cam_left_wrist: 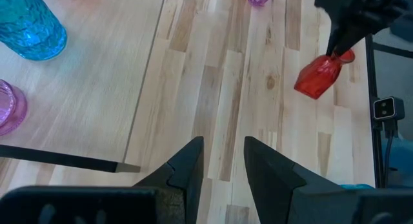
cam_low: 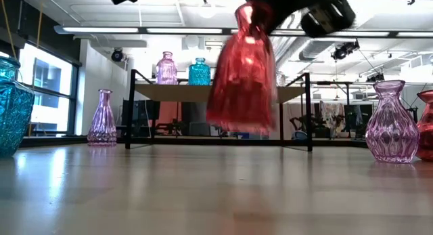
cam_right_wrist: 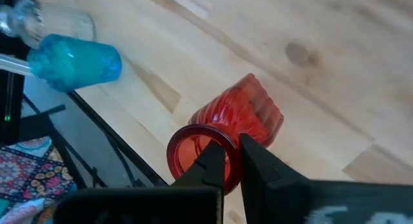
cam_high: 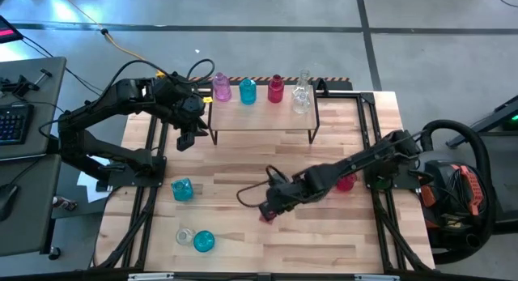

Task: Sort vases onto shelf
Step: Put the bottom red vase on the shelf aligned with the other red vase

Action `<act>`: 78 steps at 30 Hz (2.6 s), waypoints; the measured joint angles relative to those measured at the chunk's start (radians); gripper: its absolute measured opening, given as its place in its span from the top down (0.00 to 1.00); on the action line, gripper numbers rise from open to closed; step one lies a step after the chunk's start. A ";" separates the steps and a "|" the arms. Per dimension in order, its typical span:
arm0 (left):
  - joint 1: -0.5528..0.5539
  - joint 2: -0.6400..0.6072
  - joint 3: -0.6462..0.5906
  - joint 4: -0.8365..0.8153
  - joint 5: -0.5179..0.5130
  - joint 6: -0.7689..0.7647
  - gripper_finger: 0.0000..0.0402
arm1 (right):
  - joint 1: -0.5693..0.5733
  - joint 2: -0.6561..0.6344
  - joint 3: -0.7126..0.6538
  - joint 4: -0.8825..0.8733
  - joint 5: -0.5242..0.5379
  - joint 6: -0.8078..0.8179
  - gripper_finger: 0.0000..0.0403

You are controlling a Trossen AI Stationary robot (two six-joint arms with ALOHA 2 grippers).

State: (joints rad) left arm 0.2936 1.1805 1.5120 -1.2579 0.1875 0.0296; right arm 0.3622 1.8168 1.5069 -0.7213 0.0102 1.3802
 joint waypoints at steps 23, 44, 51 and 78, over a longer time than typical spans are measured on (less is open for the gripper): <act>0.000 0.000 0.000 0.000 0.000 0.000 0.74 | -0.517 -0.002 0.577 -0.673 -0.031 -0.923 1.00; 0.000 0.000 0.000 0.000 0.000 0.000 0.74 | -0.816 0.044 0.582 -0.625 -0.212 -1.223 1.00; 0.000 0.000 0.000 0.000 0.000 0.000 0.74 | -0.851 0.056 0.581 -0.615 -0.232 -1.280 1.00; 0.000 0.000 0.000 0.000 0.000 0.000 0.74 | -0.886 0.078 0.581 -0.572 -0.227 -1.336 0.99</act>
State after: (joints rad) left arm 0.2939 1.1801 1.5120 -1.2579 0.1877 0.0296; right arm -0.5238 1.8949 2.0876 -1.2933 -0.2170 0.0437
